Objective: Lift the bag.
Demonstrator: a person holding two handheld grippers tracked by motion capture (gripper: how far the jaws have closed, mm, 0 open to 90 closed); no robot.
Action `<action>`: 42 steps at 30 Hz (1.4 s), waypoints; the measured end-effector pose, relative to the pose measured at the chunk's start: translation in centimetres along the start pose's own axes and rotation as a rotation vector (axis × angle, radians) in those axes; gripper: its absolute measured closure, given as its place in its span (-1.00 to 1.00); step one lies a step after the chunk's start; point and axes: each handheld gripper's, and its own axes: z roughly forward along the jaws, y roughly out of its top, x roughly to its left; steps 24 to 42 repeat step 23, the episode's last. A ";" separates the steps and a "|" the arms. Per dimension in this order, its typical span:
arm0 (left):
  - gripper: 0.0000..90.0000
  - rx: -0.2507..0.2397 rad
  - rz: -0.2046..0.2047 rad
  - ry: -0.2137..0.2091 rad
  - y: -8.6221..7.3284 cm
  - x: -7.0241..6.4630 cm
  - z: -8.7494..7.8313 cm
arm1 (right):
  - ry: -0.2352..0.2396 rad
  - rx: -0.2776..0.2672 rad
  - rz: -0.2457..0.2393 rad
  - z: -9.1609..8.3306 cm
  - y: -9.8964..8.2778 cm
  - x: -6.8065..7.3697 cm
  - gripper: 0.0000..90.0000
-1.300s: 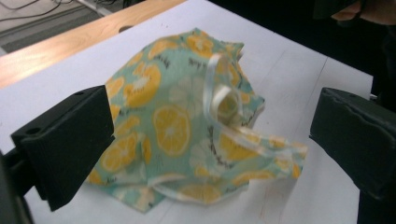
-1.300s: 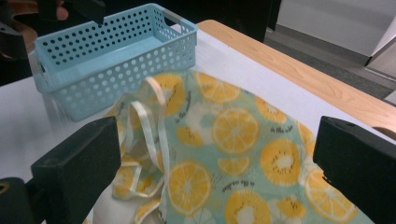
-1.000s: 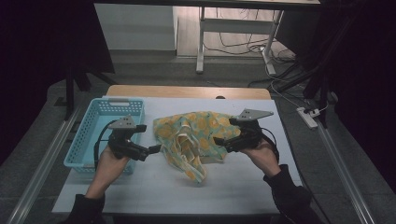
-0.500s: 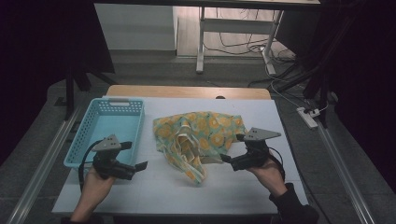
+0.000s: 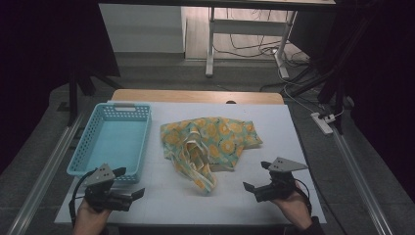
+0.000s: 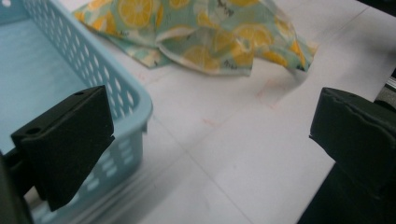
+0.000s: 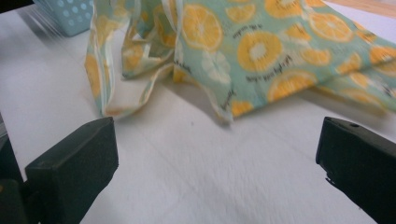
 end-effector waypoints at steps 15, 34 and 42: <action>-1.00 0.103 -0.065 0.067 -4.8 1.0 -1.3 | -0.088 0.085 0.059 -2.8 -5.2 0.2 -1.00; -1.00 0.109 -0.090 0.069 -5.0 1.2 -1.6 | -0.095 0.068 0.116 -3.7 -5.9 -0.2 -1.00; -1.00 0.109 -0.090 0.069 -5.0 1.2 -1.6 | -0.095 0.068 0.116 -3.7 -5.9 -0.2 -1.00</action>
